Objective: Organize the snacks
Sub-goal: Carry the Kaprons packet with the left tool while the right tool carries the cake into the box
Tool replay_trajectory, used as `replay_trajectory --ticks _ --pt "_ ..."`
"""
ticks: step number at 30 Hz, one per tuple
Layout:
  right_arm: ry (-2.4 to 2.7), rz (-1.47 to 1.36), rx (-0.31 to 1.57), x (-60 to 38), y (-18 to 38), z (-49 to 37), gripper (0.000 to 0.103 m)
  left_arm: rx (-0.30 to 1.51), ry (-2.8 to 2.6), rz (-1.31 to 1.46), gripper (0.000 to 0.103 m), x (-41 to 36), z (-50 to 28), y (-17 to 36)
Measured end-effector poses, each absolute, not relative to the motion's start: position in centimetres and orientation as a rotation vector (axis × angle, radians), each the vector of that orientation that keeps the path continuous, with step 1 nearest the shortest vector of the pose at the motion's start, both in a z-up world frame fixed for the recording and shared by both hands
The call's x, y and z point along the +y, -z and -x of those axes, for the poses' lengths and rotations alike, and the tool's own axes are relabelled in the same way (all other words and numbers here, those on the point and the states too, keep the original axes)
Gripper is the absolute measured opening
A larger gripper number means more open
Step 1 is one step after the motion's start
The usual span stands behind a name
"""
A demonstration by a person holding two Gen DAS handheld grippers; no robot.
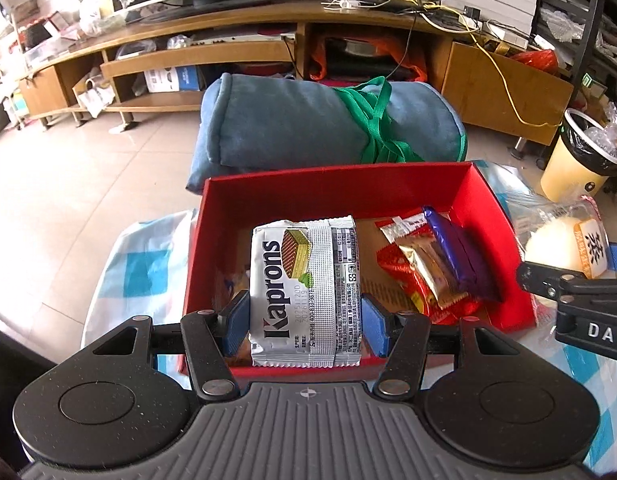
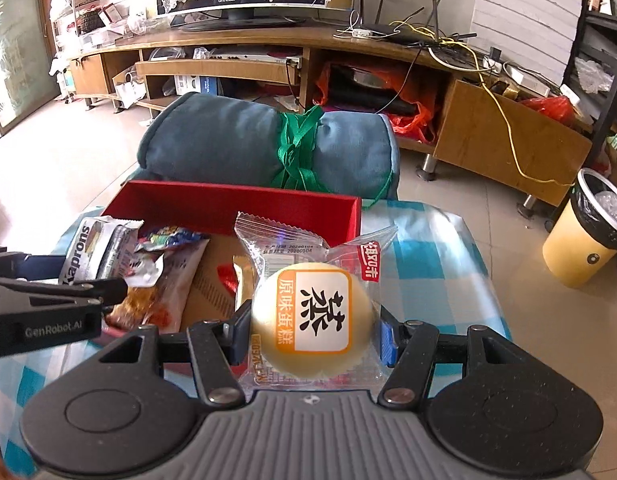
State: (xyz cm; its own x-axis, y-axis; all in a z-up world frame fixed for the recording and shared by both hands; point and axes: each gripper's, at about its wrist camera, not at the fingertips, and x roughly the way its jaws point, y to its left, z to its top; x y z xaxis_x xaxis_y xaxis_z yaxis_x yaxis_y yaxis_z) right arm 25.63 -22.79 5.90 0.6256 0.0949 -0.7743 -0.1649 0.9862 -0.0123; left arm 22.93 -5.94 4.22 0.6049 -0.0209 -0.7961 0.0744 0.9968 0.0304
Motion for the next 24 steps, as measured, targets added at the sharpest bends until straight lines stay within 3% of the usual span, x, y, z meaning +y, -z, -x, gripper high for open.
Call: replay_trajectory --ticks 24 --pt "-0.188 0.120 0.960 -20.6 -1.7 -31.3 0.054 0.979 0.015 -0.097 0.065 -7.0 -27.5 -1.6"
